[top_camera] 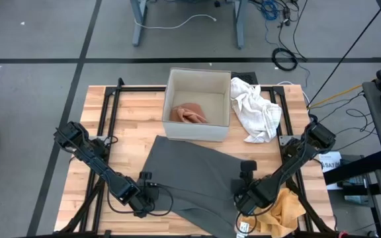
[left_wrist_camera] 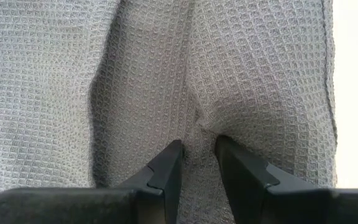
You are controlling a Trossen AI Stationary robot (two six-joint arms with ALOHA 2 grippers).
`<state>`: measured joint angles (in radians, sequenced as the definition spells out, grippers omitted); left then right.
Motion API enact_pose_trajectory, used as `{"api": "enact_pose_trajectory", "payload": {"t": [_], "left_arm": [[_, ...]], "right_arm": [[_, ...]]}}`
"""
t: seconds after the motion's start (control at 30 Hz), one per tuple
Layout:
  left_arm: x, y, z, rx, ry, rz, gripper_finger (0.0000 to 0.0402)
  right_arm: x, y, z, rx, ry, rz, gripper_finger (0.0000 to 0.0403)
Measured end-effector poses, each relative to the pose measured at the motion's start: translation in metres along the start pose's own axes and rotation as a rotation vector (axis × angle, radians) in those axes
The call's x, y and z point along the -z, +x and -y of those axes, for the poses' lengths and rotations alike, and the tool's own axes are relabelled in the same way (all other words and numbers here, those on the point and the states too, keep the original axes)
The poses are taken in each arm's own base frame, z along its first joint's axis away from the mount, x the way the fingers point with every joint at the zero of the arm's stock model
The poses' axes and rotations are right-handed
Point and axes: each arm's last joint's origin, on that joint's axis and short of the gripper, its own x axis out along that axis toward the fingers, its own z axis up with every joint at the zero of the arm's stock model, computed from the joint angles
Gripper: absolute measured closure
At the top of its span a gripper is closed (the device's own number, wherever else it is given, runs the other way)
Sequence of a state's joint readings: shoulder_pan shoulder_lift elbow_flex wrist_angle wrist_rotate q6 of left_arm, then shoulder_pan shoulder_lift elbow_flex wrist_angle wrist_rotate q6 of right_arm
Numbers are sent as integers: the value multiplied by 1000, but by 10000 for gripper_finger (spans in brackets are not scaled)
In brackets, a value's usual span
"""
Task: Fold towel
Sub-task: Fold the gray towel
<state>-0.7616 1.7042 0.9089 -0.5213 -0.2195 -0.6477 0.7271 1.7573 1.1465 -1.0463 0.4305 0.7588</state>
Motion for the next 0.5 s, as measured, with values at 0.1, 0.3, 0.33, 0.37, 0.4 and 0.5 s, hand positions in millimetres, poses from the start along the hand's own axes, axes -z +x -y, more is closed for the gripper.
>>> {"api": "enact_pose_trajectory", "payload": {"t": [0.1, 0.3, 0.33, 0.37, 0.4, 0.5], "left_arm": [[0, 0, 0, 2, -1, -1, 289], [3, -1, 5, 12, -2, -5, 289], [4, -1, 5, 12, -1, -5, 289], [4, -1, 5, 12, -2, -5, 289], [4, -1, 5, 12, -4, -5, 289], [4, -1, 5, 12, -5, -5, 289]], "right_arm": [[5, 14, 7, 35, -6, -28, 277], [12, 39, 14, 45, 0, -48, 284], [12, 42, 15, 47, 3, -52, 285], [14, 44, 17, 51, 2, -59, 287], [15, 46, 18, 57, 2, -69, 289], [21, 52, 21, 49, -3, -111, 296]]}}
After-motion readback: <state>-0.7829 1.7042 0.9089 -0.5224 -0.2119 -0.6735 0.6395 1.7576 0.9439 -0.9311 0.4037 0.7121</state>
